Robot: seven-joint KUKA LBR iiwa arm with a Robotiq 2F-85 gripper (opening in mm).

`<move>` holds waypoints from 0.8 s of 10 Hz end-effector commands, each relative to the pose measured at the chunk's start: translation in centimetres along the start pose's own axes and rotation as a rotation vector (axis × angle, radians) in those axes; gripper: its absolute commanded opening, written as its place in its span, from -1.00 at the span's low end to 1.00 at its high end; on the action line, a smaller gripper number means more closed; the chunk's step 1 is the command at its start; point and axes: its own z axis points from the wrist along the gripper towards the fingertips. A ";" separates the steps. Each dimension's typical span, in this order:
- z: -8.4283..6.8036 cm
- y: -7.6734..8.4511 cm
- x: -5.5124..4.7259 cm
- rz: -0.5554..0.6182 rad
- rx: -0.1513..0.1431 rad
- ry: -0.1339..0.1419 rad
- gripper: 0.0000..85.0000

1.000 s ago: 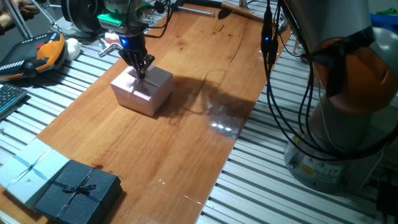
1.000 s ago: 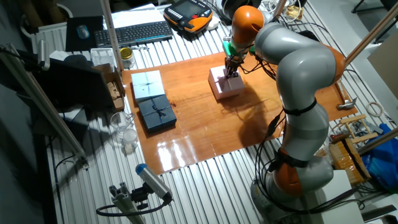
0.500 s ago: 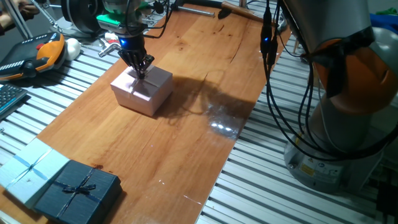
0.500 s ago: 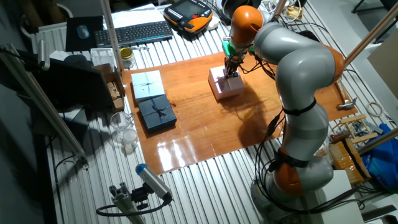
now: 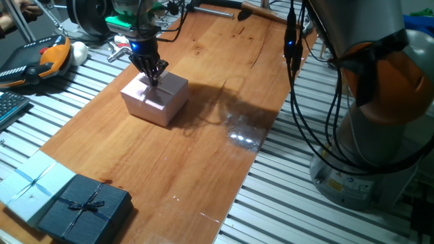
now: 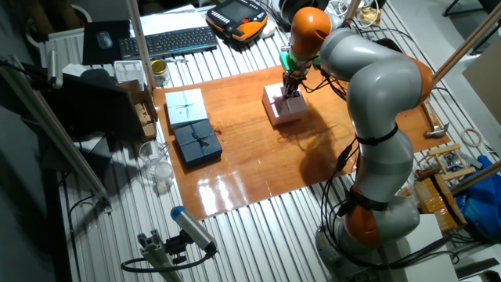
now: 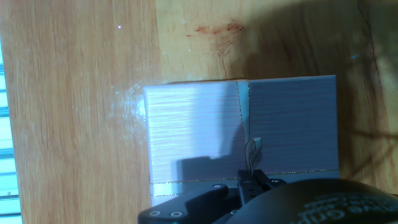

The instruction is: Cover the box

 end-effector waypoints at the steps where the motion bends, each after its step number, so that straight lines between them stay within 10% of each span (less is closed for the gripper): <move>1: 0.0 0.0 0.0 0.001 0.002 0.000 -1.00; 8: 0.1 0.1 0.0 0.007 0.003 0.000 -1.00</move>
